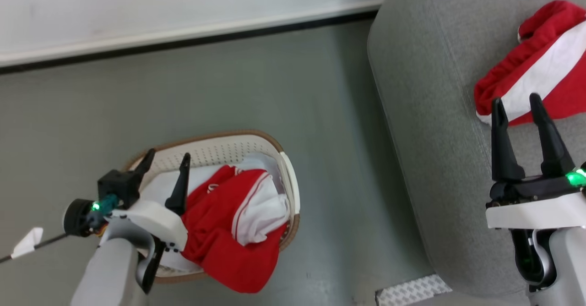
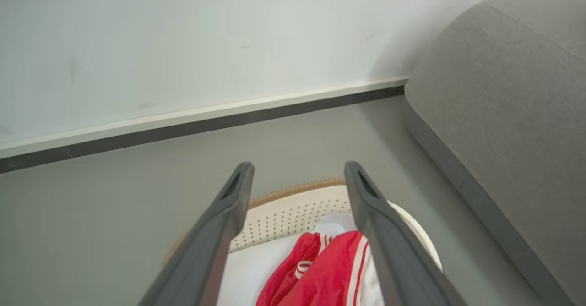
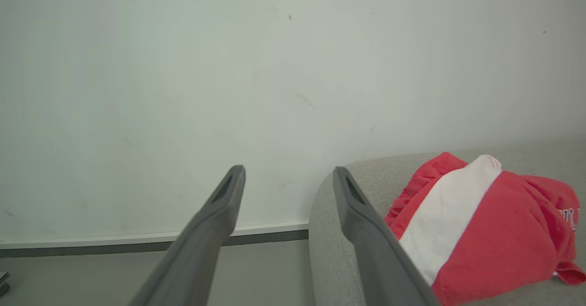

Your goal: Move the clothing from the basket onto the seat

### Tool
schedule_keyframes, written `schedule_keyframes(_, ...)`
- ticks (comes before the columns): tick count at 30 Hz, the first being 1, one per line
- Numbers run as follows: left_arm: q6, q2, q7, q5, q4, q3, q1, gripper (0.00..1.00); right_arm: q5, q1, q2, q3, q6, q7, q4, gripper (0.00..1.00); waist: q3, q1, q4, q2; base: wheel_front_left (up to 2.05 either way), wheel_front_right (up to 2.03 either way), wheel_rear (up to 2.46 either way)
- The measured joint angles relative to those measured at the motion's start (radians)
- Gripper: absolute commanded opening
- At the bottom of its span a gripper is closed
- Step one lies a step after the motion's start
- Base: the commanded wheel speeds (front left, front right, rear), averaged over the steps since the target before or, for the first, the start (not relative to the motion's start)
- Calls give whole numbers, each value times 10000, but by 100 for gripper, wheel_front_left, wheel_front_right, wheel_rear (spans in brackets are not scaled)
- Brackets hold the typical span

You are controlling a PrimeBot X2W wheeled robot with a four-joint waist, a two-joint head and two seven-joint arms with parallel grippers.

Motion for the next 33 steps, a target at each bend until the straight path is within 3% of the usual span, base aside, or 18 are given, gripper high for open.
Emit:
schedule_keyframes(19, -6, 1091, 1103, -1080, 3346, -2015, -2429, 100, -284, -732, 899, -311, 0, 0, -2011, 100, 2502, -1, -1053, 0, 0, 0, 0)
schedule_keyframes(33, -4, 1668, 2614, -1843, 5041, -3808, -3737, 100, -221, -1068, 1064, -201, 0, 0, -2650, 100, 3887, -1, -1701, 0, 0, 0, 0)
